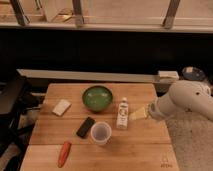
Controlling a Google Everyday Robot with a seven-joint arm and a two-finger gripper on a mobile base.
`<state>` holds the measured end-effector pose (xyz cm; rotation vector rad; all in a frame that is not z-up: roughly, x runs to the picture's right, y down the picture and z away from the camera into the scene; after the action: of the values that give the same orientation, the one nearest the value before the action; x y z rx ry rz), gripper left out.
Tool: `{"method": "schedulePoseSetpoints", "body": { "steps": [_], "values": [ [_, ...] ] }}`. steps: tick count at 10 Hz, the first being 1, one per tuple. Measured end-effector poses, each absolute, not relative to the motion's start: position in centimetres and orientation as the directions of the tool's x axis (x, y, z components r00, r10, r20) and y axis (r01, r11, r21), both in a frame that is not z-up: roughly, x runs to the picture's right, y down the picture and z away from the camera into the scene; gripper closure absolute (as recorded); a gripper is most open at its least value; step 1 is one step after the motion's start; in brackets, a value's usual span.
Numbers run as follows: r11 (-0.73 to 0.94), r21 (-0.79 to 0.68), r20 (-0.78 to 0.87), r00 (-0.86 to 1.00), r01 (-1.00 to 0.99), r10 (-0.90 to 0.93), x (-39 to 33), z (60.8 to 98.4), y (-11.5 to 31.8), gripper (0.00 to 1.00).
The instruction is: Pick up the ceramic bowl
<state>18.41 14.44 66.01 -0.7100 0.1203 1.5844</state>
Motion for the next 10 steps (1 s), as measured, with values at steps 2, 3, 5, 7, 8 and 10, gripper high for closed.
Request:
{"method": "schedulePoseSetpoints", "body": {
  "steps": [2, 3, 5, 7, 8, 10],
  "values": [
    [-0.163, -0.324, -0.485, 0.016, -0.932, 0.875, 18.6, 66.2, 13.4, 0.20],
    [-0.160, -0.326, -0.461, 0.009, -0.932, 0.888, 18.2, 66.8, 11.7, 0.20],
    [-0.133, -0.326, -0.420, 0.017, -0.936, 0.907, 16.9, 68.6, 9.1, 0.20],
    [-0.107, -0.325, -0.393, 0.031, -0.940, 0.919, 15.5, 70.9, 7.1, 0.20],
    [-0.095, -0.330, -0.376, 0.038, -0.939, 0.926, 14.7, 72.1, 6.2, 0.20],
    [-0.073, -0.349, -0.347, 0.056, -0.934, 0.936, 11.9, 74.7, 4.4, 0.20]
  ]
}}
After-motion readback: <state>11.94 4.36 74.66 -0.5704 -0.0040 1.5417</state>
